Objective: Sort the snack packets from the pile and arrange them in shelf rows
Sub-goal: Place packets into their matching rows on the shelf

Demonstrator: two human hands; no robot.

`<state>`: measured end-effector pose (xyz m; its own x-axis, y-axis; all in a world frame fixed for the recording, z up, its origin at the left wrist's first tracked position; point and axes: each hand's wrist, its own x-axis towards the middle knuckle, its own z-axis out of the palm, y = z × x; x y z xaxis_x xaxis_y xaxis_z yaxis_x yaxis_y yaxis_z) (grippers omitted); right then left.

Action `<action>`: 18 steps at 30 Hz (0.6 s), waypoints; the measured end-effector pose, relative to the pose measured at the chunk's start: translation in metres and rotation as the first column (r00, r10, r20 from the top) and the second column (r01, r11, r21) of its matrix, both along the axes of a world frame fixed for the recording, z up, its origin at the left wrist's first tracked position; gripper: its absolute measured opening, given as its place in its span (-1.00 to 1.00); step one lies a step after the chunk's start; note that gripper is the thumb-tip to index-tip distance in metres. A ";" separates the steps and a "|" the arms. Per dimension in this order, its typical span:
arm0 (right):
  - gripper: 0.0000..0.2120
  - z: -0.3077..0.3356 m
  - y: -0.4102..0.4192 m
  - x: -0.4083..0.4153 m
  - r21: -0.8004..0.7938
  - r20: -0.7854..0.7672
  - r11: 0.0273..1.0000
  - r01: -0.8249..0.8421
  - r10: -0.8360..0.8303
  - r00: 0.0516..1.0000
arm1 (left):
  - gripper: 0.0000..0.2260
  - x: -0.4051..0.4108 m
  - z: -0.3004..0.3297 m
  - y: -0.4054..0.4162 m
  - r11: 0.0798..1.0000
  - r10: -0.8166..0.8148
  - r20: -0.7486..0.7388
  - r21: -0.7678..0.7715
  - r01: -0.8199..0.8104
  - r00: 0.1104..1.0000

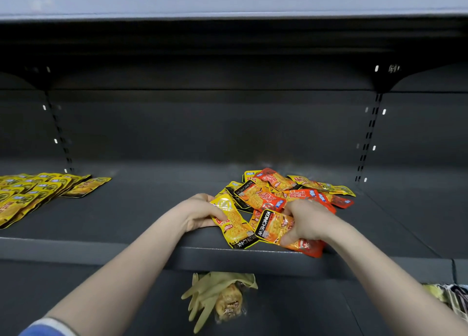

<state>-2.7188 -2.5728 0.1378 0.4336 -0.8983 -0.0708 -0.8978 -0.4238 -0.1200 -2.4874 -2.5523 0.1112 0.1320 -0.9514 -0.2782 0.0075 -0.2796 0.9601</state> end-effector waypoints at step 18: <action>-0.47 -0.008 -0.008 -0.037 0.096 0.545 0.993 -0.075 0.011 0.838 | -0.75 -0.012 -0.012 0.009 0.993 0.059 -0.107 -0.100 -0.069 0.993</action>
<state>-2.7558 -2.5804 0.1294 0.4691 -0.8784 0.0912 -0.6561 -0.4158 -0.6298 -2.4990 -2.5436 0.0988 0.1692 -0.9663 -0.1942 0.1232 -0.1748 0.9769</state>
